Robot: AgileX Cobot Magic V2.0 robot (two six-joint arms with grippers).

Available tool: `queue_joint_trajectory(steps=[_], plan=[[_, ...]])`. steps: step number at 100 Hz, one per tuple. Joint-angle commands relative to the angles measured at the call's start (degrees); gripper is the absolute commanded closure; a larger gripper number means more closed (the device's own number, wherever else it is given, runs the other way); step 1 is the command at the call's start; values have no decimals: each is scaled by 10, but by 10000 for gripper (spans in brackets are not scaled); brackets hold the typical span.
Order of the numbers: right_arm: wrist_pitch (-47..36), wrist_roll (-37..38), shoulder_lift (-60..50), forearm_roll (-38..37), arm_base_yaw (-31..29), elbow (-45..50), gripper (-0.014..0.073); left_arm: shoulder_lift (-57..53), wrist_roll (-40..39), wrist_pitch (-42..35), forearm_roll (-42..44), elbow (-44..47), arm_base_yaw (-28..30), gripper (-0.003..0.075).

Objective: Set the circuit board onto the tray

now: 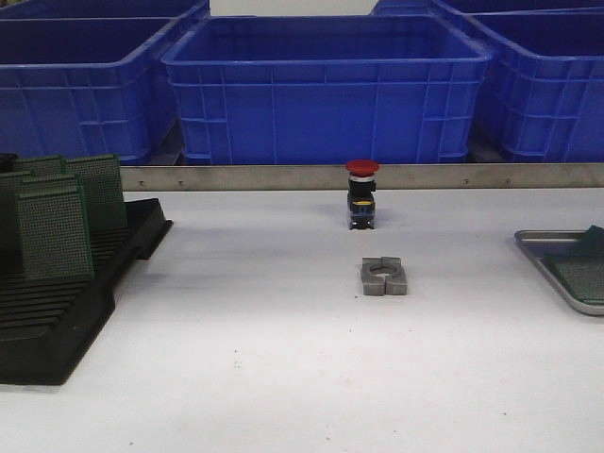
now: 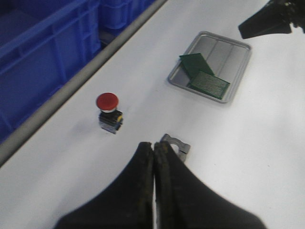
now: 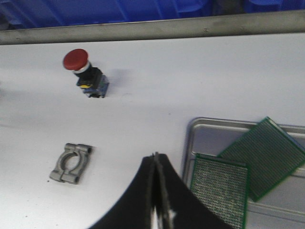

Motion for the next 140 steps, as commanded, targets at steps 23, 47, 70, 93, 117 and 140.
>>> queue_joint_trajectory(steps=[23, 47, 70, 93, 117, 140], plan=[[-131, -10, -107, 7, 163, 23, 653, -174, -32, -286, -29, 119, 9, 741], [-228, -10, -212, 7, 216, 54, 653, -315, -42, -453, -75, 259, 9, 741], [-248, -26, -334, 7, 216, 95, 653, -448, -42, -518, -106, 374, 9, 741], [-248, -26, -464, 7, 216, 159, 653, -577, -42, -529, -119, 469, 9, 741], [-247, -26, -601, 7, 216, 218, 653, -685, -42, -529, -119, 533, 9, 741], [-245, -26, -657, 7, 216, 231, 653, -732, -42, -529, -119, 563, 9, 741]])
